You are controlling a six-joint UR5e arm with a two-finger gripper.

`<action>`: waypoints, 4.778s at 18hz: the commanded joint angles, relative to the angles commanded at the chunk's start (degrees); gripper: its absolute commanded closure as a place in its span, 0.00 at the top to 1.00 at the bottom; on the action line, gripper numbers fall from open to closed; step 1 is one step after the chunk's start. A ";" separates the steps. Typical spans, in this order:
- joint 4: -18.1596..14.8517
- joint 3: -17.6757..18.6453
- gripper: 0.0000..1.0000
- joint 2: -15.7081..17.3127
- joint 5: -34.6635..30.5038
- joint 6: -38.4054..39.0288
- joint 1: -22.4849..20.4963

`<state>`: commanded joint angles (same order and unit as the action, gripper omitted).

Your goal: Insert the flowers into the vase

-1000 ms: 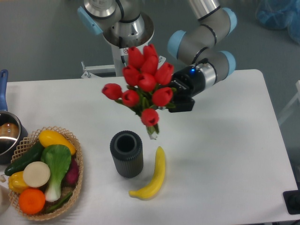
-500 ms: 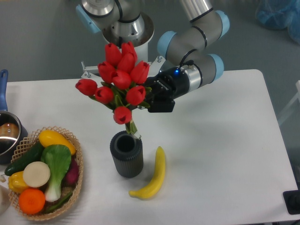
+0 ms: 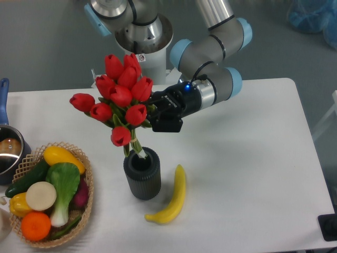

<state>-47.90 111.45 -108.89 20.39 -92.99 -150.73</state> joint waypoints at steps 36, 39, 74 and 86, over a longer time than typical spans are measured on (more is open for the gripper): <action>0.26 4.48 0.34 -9.05 -0.88 -9.58 -1.23; 0.26 4.57 0.37 -9.58 -0.88 -11.16 -1.23; 0.26 6.06 1.00 -9.85 -7.46 -11.95 -3.51; 0.35 7.30 1.00 -1.59 -25.38 -9.06 -10.80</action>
<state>-47.55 118.75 -110.48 -4.99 -102.05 -161.53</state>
